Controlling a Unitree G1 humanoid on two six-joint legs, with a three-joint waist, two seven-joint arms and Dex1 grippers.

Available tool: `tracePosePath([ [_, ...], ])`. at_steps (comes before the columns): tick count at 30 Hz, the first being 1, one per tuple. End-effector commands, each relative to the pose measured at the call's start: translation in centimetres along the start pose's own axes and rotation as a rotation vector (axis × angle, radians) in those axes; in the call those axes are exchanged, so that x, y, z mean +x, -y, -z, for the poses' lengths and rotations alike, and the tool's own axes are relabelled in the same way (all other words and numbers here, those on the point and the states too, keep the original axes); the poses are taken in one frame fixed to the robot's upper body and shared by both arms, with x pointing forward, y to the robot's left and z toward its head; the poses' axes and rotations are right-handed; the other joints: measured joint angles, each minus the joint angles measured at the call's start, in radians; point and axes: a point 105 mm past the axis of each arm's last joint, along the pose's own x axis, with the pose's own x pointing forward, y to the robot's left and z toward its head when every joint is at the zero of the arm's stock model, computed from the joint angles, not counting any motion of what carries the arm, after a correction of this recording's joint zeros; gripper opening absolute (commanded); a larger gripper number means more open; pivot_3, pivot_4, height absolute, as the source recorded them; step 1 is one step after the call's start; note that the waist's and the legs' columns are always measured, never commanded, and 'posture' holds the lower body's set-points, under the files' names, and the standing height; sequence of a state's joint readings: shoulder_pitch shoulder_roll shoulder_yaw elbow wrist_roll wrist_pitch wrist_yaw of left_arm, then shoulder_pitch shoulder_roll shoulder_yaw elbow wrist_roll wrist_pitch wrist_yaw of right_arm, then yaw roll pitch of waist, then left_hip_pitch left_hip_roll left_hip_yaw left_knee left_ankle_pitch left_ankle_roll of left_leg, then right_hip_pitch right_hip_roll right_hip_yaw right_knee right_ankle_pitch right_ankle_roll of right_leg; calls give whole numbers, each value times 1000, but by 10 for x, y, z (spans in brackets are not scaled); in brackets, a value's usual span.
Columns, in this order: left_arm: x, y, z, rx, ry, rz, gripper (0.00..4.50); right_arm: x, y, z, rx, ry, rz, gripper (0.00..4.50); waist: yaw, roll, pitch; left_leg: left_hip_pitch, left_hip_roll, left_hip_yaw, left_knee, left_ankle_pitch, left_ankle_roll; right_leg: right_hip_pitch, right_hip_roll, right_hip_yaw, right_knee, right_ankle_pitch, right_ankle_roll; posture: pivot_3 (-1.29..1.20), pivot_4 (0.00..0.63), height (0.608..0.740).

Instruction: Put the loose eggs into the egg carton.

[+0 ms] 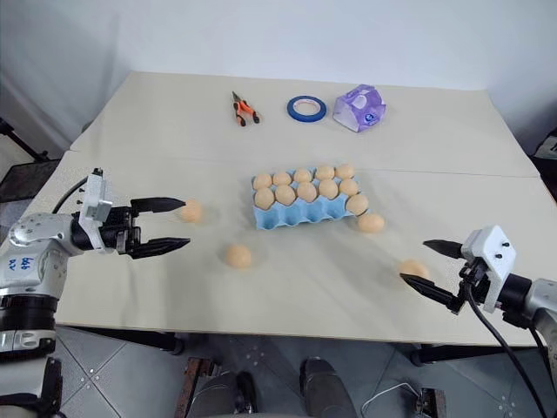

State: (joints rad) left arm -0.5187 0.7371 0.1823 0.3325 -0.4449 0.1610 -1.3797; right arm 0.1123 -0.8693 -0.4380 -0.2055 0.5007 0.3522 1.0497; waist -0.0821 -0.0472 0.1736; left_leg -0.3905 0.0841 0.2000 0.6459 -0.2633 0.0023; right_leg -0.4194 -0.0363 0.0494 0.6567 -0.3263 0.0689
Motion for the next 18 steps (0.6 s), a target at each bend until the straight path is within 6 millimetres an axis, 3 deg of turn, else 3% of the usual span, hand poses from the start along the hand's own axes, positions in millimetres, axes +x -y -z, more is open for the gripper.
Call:
tracePosePath([
  [1,5,-2,-11,29,42,31,4488,-3,4,-15,-35,51,33,4500,0,0,0,0,0,0,0,0,0,1,0,-1,-1,0,0,0,150,740],
  [12,13,-9,-2,0,-48,12,4488,3,5,-21,-38,82,58,4500,0,0,0,0,0,-1,0,0,1,2,-1,-2,-4,0,1,0,150,740],
  [18,15,-2,-7,47,0,60,4488,11,5,-31,-28,124,84,4500,0,0,0,0,-1,-2,0,-1,1,3,-2,-2,-4,0,1,0,150,740],
])
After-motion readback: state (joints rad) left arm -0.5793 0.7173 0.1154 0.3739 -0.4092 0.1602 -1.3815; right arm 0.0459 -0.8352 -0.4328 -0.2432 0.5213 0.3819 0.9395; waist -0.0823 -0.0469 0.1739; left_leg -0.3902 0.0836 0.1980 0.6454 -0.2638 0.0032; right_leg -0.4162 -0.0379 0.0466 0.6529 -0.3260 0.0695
